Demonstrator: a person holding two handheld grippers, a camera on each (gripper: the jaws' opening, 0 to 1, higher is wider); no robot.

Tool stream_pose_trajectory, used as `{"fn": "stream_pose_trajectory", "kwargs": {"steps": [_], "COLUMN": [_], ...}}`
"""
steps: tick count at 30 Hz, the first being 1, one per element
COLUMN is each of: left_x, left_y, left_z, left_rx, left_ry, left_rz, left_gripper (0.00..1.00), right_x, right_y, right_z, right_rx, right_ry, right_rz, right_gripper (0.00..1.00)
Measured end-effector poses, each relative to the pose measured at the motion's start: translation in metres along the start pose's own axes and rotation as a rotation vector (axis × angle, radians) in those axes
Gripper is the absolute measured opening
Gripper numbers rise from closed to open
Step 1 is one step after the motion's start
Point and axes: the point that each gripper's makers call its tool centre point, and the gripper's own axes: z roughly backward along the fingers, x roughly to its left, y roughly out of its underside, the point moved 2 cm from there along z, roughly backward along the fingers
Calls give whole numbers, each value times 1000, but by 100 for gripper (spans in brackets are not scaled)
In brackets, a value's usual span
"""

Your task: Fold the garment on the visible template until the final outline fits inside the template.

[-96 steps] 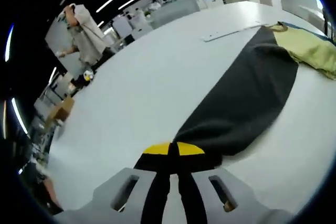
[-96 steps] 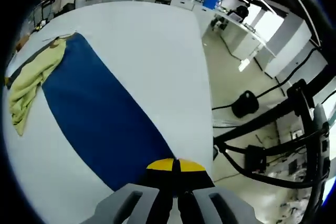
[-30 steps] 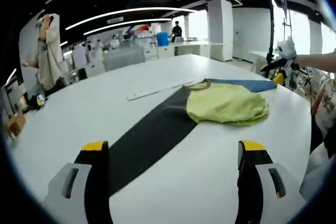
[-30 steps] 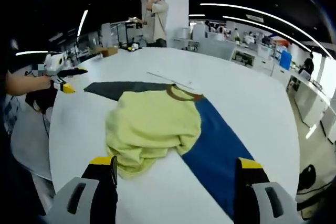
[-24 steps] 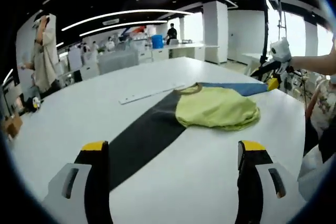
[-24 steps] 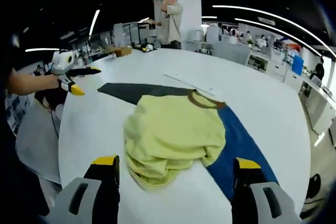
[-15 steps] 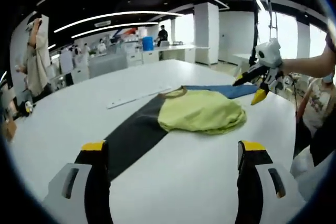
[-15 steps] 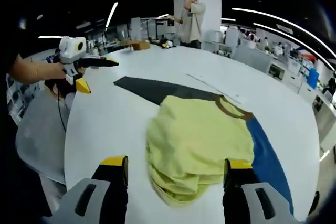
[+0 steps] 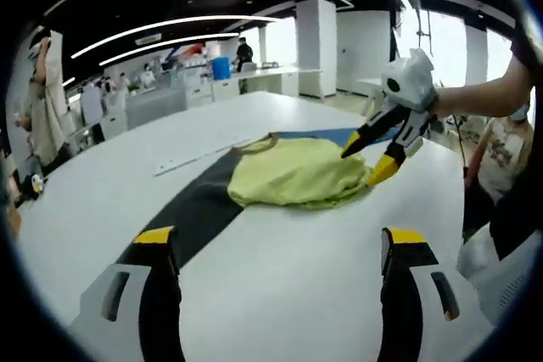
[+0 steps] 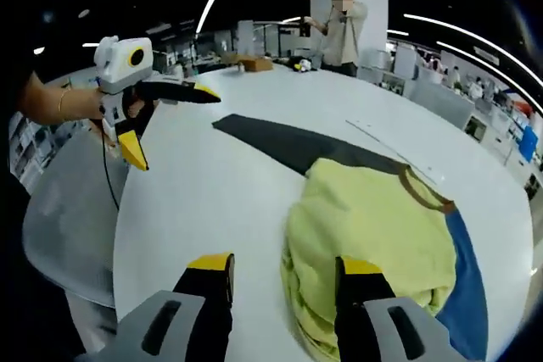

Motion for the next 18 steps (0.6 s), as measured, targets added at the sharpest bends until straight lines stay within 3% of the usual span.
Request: {"fn": "stream_pose_trajectory", "kwargs": {"steps": [5, 8, 11, 15, 16, 18], "left_x": [-8, -12, -13, -14, -14, -15], "left_y": [-2, -2, 0, 2, 3, 5], "left_z": [1, 1, 1, 2, 2, 2], "left_rx": [-3, -2, 14, 9, 10, 19], "left_ry": [16, 25, 29, 31, 33, 34], "left_rz": [-11, -17, -26, 4, 4, -3], "left_gripper": [94, 94, 93, 92, 92, 92], "right_x": [-1, -5, -6, -6, -1, -5], "right_y": [14, 25, 31, 41, 39, 38], "right_z": [-18, -28, -35, -44, -44, -45], "right_rx": [63, 128, 163, 216, 191, 195], "right_ry": [10, 53, 84, 102, 77, 86], "right_rz": [17, 116, 109, 161, 120, 124], "right_gripper": [36, 31, 26, 27, 25, 23]}}
